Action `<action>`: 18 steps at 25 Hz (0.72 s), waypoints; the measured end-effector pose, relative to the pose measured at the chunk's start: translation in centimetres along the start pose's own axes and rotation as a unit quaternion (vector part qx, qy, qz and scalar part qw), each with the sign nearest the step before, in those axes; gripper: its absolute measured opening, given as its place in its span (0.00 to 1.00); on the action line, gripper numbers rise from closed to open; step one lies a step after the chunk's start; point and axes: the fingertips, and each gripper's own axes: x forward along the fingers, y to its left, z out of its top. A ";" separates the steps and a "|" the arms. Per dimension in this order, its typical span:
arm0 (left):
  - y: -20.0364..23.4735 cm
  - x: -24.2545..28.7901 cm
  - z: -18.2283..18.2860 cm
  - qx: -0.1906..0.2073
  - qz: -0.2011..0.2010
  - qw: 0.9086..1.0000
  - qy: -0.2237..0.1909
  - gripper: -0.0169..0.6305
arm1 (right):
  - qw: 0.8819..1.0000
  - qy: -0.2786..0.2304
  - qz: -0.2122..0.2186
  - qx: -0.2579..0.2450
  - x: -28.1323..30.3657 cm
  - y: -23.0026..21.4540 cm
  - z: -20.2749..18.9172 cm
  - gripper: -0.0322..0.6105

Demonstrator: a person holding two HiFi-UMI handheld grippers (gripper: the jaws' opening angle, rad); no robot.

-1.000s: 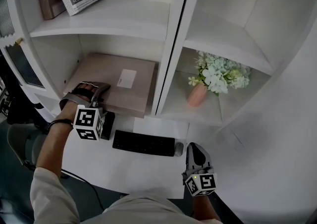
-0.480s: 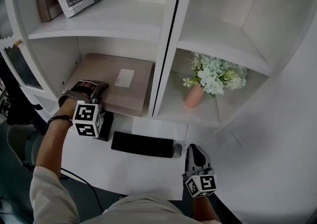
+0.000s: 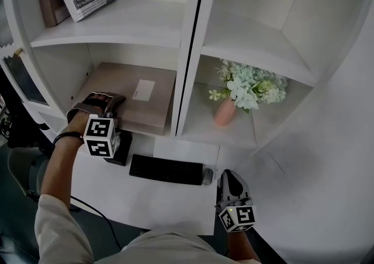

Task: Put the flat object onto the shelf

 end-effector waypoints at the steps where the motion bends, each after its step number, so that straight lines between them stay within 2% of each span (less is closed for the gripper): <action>1: 0.0 0.0 0.0 0.001 0.001 1.000 0.000 0.72 | 1.000 0.000 0.000 0.000 0.0 0.0 0.0 0.05; 6: 0.3 -0.7 0.3 -0.004 0.022 1.000 -0.010 0.72 | 1.000 0.001 0.004 -0.003 0.0 0.0 0.0 0.05; 8: 0.4 -1.5 0.7 -0.017 0.036 0.999 -0.027 0.72 | 1.000 -0.001 0.007 -0.003 0.1 0.2 0.2 0.05; 11: 1.0 -3.3 1.4 -0.046 0.078 0.994 -0.065 0.72 | 1.000 -0.005 0.015 -0.004 0.2 0.7 0.5 0.05; 15: 1.6 -6.1 1.9 -0.106 0.132 0.978 -0.125 0.72 | 0.999 -0.012 0.030 -0.006 0.5 2.0 1.2 0.05; 18: 1.7 -8.2 1.8 -0.163 0.163 0.958 -0.169 0.72 | 0.999 -0.021 0.044 -0.007 0.8 3.0 1.9 0.05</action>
